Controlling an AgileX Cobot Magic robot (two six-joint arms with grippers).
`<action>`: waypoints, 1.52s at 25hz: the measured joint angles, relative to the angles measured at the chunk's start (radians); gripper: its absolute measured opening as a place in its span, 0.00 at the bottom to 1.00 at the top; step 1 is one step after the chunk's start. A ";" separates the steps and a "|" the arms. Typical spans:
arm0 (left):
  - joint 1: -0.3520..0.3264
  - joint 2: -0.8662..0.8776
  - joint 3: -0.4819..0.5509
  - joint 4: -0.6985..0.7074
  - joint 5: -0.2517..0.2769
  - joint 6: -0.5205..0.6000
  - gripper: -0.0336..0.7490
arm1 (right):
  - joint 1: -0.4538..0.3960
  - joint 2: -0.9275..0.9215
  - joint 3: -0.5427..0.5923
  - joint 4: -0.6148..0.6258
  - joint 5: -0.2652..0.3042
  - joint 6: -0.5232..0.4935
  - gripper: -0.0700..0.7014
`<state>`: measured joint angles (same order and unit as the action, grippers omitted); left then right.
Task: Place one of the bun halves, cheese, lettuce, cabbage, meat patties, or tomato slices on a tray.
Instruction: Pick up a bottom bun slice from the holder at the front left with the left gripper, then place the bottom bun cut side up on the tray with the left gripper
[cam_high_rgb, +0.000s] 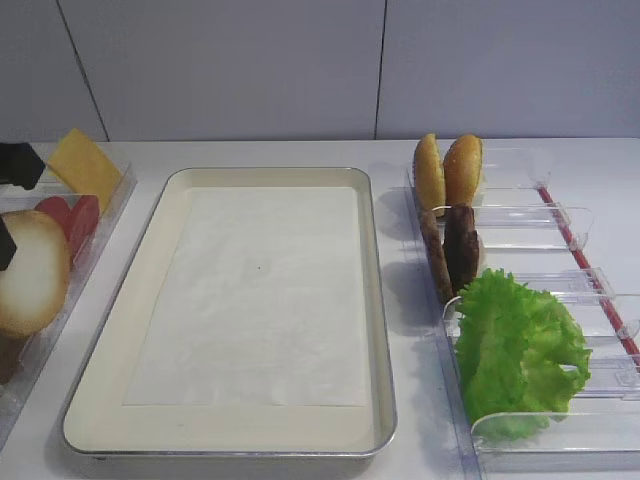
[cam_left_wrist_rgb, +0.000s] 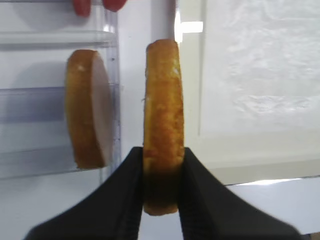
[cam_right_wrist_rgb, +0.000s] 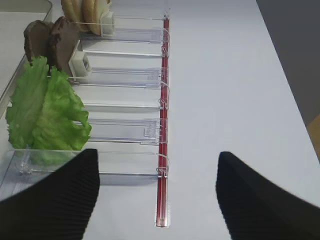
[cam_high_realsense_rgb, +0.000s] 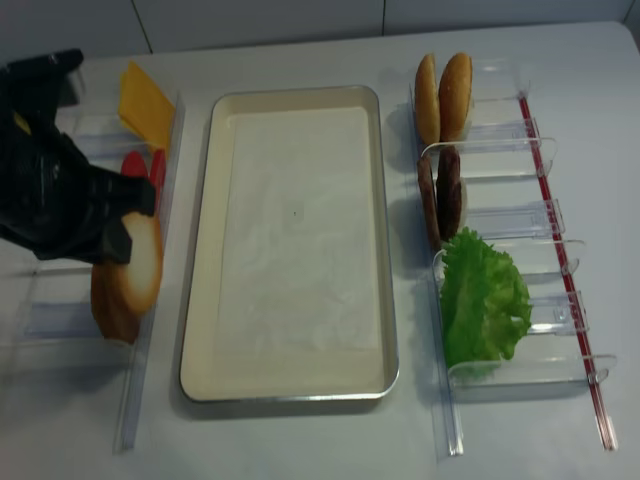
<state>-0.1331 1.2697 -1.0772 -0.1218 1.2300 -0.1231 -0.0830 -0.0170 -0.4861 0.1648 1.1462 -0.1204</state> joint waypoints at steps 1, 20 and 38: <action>0.000 -0.010 0.000 -0.035 0.000 0.018 0.22 | 0.000 0.000 0.000 0.000 0.000 0.000 0.74; -0.060 0.335 0.000 -0.695 -0.019 0.505 0.22 | 0.000 0.000 0.000 0.000 0.000 0.000 0.74; -0.070 0.546 -0.003 -0.782 -0.044 0.635 0.21 | 0.000 0.000 0.000 0.000 0.000 0.000 0.74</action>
<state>-0.2034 1.8156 -1.0806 -0.9040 1.1864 0.5120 -0.0830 -0.0170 -0.4861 0.1648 1.1462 -0.1204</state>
